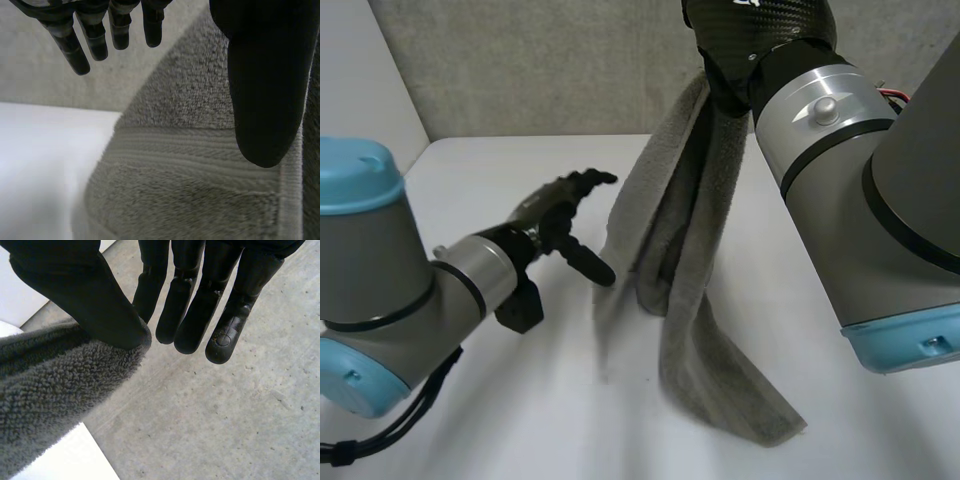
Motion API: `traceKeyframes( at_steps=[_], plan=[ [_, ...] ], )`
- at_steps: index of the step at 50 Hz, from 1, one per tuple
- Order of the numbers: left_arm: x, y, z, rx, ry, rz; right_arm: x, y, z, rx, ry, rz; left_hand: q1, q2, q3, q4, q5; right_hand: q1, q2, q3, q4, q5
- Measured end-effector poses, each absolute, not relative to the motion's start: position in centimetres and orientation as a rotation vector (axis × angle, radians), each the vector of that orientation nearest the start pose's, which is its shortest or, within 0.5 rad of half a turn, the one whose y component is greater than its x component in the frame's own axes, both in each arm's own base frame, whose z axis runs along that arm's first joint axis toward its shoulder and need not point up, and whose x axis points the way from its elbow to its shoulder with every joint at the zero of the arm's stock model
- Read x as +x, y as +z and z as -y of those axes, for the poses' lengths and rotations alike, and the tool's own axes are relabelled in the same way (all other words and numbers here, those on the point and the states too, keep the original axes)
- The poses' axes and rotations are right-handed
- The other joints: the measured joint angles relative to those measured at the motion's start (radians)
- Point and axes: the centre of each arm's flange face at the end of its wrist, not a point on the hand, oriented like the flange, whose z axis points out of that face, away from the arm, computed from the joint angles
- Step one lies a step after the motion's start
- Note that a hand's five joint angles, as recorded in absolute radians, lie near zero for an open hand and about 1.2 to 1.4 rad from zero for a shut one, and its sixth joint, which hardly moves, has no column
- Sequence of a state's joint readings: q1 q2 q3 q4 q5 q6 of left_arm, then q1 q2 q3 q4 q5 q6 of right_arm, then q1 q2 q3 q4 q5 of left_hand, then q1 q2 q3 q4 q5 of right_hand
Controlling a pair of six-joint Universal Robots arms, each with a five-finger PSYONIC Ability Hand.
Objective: Fold the laundry
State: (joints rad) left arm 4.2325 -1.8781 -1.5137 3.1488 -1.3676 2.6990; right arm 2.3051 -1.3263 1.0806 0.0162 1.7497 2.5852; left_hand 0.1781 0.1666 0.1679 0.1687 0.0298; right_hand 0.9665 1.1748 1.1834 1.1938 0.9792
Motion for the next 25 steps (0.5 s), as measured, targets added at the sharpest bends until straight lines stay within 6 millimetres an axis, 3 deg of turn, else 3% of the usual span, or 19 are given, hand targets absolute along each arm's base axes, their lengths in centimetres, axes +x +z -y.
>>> traceKeyframes(
  at_steps=[16, 25],
  plan=[
    [-33.6, 19.6, 23.0, -0.097, 1.133, 1.993, 33.5, 35.3, 18.6, -1.057, -2.338, -1.736, 0.004, 0.020, 0.018, 0.016, 0.000, 0.000, 0.000, 0.000, 0.000, 0.000],
    [-33.8, 19.1, 21.4, -0.086, 1.120, 2.019, 33.1, 34.0, 18.7, -1.078, -2.303, -1.783, 0.004, 0.021, 0.018, 0.019, 0.000, 0.000, 0.000, 0.000, 0.000, 0.002]
  ],
)
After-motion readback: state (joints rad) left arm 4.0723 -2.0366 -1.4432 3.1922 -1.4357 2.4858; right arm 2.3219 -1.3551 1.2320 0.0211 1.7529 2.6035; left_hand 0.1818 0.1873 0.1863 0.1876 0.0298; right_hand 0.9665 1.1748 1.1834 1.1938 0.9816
